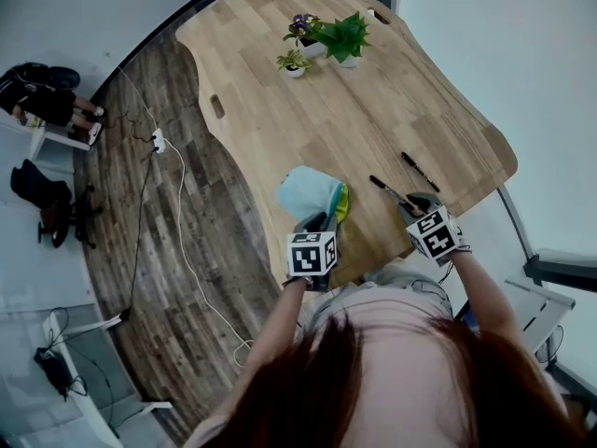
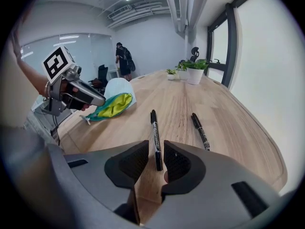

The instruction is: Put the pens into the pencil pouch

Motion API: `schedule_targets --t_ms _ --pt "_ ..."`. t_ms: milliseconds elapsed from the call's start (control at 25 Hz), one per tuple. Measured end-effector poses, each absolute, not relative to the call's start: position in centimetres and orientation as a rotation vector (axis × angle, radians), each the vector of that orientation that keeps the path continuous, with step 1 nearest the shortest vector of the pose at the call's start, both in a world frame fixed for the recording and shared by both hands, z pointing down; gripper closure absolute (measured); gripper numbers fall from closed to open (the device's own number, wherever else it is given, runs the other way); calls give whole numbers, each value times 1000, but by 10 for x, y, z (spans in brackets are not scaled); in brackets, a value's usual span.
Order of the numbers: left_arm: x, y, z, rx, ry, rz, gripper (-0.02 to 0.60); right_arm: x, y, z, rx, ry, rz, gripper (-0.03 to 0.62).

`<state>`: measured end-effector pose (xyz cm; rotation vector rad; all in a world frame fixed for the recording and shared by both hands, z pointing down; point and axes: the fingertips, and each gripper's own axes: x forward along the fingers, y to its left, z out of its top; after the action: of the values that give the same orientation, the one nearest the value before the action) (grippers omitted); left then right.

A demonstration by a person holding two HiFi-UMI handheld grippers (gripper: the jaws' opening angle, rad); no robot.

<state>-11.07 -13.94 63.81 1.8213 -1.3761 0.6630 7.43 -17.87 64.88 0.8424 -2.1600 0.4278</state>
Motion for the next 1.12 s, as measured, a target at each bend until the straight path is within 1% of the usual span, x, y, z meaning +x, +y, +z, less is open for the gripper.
schedule_targets --t_ms 320,440,520,800,1120 --pt "-117 -143 641 1801 -1427 674 555 77 -177 663 831 -2124 449 508" --pt "-118 -145 638 1802 -1452 657 567 74 -175 664 807 -2126 445 541" --pt "-120 -146 636 1805 -1464 644 571 72 -173 664 797 -2122 441 560" --pt "-123 -151 622 1823 -1483 585 572 76 -180 658 825 -2124 446 562" --pt "-124 -162 593 1865 -1500 482 574 73 -186 629 853 -2194 402 562"
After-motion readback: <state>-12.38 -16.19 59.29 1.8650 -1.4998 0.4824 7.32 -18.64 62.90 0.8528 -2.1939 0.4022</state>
